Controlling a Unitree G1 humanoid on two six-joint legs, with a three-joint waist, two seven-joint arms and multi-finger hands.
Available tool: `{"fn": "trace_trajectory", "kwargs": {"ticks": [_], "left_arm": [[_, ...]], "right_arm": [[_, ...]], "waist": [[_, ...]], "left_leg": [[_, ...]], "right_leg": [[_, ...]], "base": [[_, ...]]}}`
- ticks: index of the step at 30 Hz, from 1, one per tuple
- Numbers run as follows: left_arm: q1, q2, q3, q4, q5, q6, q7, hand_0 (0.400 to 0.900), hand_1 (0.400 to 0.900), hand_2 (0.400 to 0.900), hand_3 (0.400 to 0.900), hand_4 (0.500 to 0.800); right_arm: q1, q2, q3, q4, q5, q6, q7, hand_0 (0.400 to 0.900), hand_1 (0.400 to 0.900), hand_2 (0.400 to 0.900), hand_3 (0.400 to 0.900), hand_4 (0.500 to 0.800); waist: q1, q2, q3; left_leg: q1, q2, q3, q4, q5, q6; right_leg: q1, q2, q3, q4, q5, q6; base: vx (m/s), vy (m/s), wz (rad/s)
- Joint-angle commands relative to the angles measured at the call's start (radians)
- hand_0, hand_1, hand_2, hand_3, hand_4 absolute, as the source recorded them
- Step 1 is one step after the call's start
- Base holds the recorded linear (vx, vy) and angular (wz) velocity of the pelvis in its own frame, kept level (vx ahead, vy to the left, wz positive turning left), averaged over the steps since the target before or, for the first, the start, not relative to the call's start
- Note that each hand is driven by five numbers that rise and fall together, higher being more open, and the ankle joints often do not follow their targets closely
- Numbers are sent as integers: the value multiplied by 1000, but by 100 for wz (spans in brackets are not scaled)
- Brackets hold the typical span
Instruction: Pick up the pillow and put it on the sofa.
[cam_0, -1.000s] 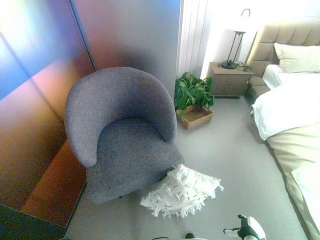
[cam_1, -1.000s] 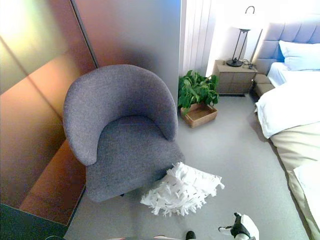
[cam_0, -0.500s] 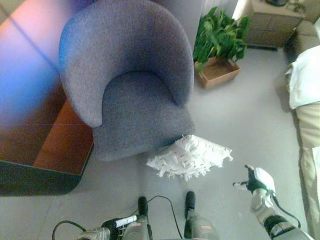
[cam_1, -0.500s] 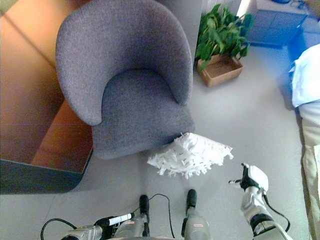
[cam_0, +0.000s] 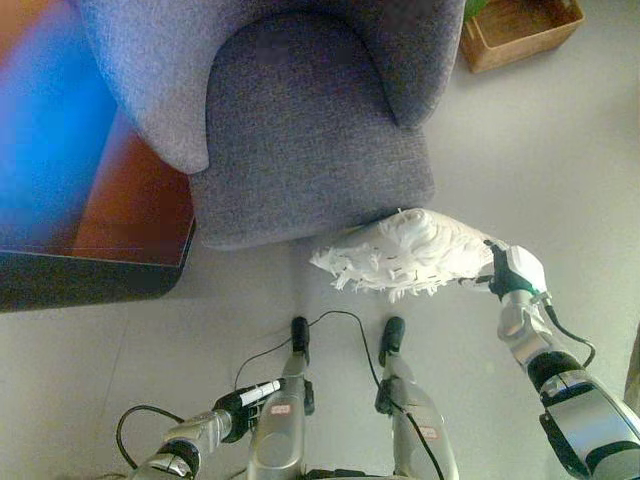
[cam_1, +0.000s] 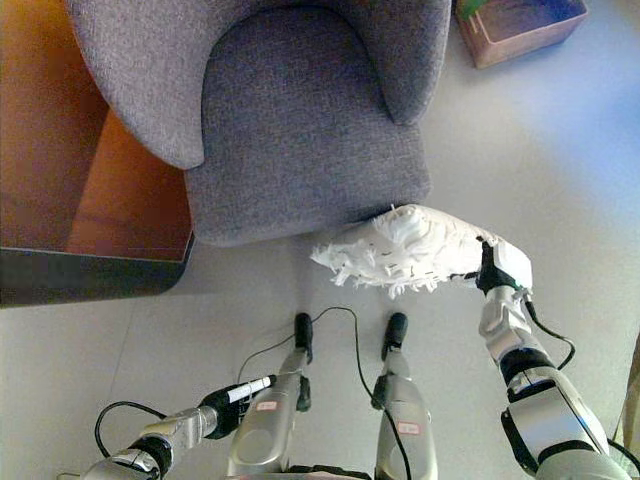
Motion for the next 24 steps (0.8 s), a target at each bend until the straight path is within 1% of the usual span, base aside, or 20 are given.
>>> {"fn": "trace_trajectory", "kwargs": {"ticks": [1,6,9,14,21,24], "left_arm": [[72,15,-23,59,-5,28,-3,900,900,900,900,800],[73,4,-40,47,-26,28,-11,900,900,900,900,800],[77,1,-44,39,-36,22,-17,900,900,900,900,800],[78,-8,-58,22,-64,30,-21,900,900,900,900,800],[72,-10,-70,-1,-91,47,-19,900,900,900,900,800],[70,-8,-76,-12,-98,46,-17,900,900,900,900,800]], "right_arm": [[-70,-161,33,-41,51,-8,-6,900,900,900,900,800],[-152,-198,41,-67,87,-3,20,900,900,900,900,800],[-188,-207,40,-78,97,-7,20,900,900,900,900,800],[-250,-225,48,-109,109,13,35,900,900,900,900,800],[-318,-238,75,-143,138,41,67,900,900,900,900,800],[-344,-240,85,-170,166,47,84,900,900,900,900,800]], "waist": [[12,12,12],[13,32,35],[16,41,45],[21,56,49],[25,62,49],[28,63,49]], "left_leg": [[-116,-69,-21,73,-32,23],[-157,-75,-14,84,-24,22],[-177,-77,-10,81,-19,24],[-222,-86,-10,89,-13,27],[-286,-91,-8,93,-4,31],[-319,-92,-12,97,-1,33]], "right_leg": [[-96,32,-49,259,-207,-4],[-145,23,-42,273,-206,-2],[-174,18,-35,282,-204,2],[-229,6,-26,299,-202,8],[-295,-4,-14,294,-181,19],[-328,-4,-6,295,-173,22]], "base": [[-5,86,-1],[-2,80,-3],[-5,81,-4],[15,85,-1],[12,63,1],[0,23,0]]}}
